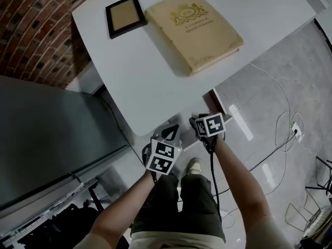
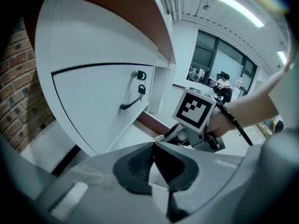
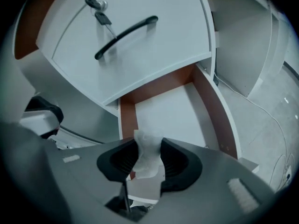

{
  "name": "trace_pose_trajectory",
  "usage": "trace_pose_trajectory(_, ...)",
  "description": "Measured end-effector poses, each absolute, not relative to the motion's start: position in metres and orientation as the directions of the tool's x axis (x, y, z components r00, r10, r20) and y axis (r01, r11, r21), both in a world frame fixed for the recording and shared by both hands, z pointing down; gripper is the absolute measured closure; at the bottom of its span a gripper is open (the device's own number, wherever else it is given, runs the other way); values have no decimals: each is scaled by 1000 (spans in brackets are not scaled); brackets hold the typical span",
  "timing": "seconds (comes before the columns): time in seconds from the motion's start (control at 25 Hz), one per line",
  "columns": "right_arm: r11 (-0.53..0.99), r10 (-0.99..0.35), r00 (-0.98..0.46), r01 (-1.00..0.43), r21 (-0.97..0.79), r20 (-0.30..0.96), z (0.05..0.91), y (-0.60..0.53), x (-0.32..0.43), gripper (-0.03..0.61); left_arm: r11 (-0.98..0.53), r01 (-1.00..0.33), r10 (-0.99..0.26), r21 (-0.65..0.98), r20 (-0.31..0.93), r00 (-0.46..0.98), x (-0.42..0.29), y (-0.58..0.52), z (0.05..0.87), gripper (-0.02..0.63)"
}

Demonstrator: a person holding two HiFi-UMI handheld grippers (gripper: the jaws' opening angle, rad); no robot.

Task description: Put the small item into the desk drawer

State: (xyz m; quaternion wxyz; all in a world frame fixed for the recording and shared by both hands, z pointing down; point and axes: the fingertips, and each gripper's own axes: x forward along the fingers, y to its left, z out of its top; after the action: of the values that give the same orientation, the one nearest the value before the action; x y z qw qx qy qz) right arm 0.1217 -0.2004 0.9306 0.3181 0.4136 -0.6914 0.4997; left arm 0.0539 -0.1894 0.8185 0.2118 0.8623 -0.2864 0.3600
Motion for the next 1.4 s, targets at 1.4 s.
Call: trace_pose_trajectory(1.4, 174, -257, -448, -893, -415, 856, 834, -157, 121, 509, -736, -632, -255, 244, 764, 592, 39, -165, 760, 611)
